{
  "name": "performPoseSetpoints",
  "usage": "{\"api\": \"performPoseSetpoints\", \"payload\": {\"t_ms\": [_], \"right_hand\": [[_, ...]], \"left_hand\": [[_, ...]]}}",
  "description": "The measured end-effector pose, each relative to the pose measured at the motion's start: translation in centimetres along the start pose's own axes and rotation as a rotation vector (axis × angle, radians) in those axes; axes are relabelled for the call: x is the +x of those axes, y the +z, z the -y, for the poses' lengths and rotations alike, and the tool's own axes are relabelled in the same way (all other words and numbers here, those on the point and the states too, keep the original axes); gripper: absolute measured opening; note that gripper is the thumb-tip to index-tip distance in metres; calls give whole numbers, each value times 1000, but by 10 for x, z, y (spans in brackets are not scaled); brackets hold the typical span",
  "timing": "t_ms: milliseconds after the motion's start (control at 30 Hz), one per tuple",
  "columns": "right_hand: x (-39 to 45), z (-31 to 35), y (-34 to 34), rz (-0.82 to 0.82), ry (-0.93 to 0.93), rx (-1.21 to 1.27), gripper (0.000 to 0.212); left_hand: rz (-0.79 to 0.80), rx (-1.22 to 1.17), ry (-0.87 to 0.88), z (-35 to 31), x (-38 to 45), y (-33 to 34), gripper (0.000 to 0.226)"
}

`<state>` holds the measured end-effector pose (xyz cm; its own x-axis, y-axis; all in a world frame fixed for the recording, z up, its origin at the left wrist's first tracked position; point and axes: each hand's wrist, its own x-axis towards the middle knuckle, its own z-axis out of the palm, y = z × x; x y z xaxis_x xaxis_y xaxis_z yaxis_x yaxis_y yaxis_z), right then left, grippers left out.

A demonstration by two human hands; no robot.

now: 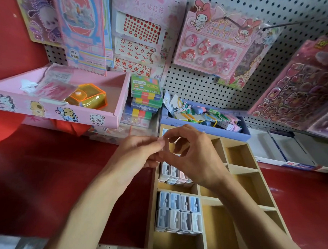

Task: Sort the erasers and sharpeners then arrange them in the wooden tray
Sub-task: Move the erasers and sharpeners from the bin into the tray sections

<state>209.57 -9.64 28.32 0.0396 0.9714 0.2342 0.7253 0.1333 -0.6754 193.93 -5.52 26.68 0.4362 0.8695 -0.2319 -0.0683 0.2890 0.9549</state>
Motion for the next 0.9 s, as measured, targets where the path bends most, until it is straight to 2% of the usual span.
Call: {"api": "performPoseSetpoints", "payload": {"t_ms": [100,200,367,500,667,800,900], "right_hand": [[18,-10,-2,-25,64,-39,12],[43,-34,-2,-32,113,-271,7],[75,-62,17,14,93,-475,10],[85,-65,26,64,65,-486,12],[85,-65,27,76,67,-466,34],[85,-66,29,49,65,-440,18],[84,-64,28,45,61,-436,16]], "left_hand": [[-102,156,67,5,2,-3,19],[-197,301,158,12,5,-11,17],[-289,368,195,19,9,-21,14],[-317,358,182,21,10,-27,12],[-335,340,167,22,11,-31,11],[-337,338,168,23,12,-32,12],[-319,336,172,23,11,-31,9]]}}
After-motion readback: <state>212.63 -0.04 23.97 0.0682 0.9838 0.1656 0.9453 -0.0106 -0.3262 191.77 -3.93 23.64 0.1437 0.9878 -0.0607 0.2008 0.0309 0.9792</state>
